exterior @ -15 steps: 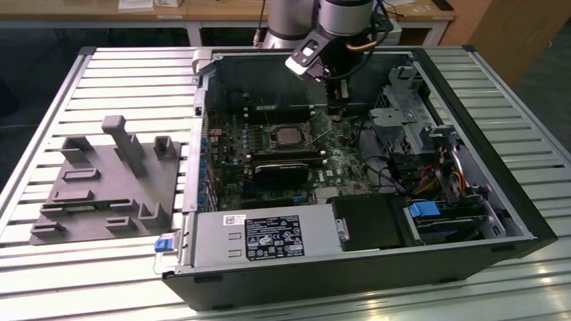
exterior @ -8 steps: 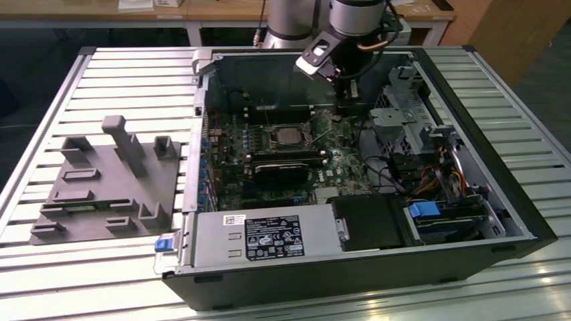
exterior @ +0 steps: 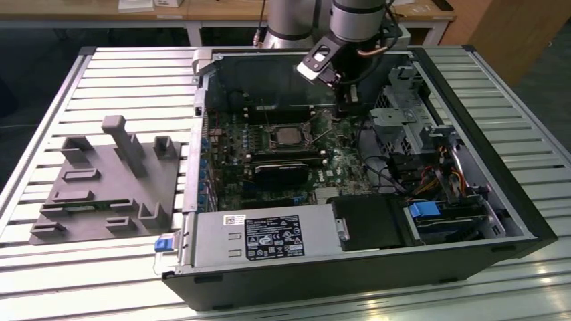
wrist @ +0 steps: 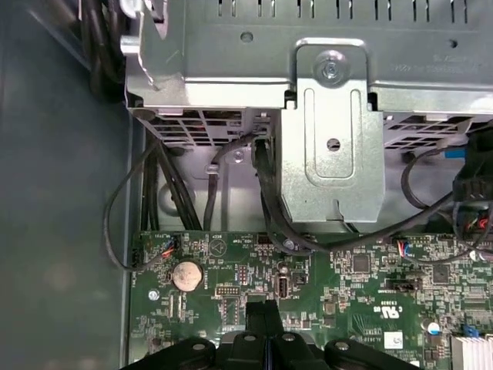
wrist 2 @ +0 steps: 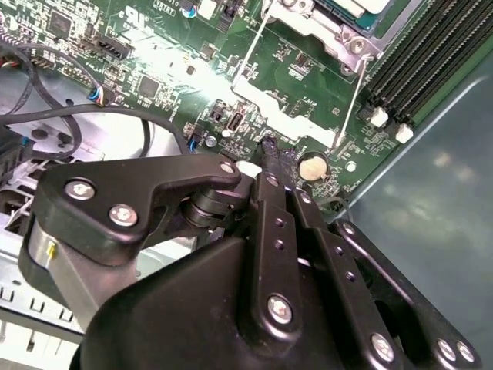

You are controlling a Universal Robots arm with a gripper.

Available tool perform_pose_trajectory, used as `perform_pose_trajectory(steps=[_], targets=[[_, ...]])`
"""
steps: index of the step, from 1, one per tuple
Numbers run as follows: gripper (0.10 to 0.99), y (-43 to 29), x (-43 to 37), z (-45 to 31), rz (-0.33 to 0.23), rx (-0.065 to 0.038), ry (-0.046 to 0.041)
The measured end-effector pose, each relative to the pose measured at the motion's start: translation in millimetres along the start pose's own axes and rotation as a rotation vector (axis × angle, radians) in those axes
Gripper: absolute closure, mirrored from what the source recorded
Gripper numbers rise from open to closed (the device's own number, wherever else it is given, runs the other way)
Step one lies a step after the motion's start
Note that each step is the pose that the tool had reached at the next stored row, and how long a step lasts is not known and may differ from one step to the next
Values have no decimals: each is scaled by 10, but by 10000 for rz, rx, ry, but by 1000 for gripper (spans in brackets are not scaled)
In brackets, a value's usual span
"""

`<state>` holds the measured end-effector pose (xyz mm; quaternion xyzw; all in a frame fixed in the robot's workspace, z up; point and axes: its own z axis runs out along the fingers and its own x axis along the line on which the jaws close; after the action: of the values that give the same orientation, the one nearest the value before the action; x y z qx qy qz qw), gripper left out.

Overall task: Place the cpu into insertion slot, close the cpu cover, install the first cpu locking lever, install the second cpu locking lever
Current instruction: 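Close the cpu cover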

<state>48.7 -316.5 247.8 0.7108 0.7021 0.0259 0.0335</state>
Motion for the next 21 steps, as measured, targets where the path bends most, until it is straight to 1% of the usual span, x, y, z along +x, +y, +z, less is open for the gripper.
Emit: perform_pose_trajectory(steps=[5, 11, 12, 13, 14, 16, 19, 20, 21], targets=[[984, 12, 1, 58, 0, 24, 0], [984, 12, 1, 63, 0, 26, 0], [984, 12, 1, 64, -1, 41, -1], [984, 12, 1, 67, -1, 104, 3], [984, 11, 2, 70, -1, 198, 1], [984, 11, 1, 76, -4, 472, -5], [984, 10, 1, 86, -11, 928, -12], [984, 10, 1, 87, -11, 1003, -14], [984, 10, 1, 87, -11, 1009, -14]])
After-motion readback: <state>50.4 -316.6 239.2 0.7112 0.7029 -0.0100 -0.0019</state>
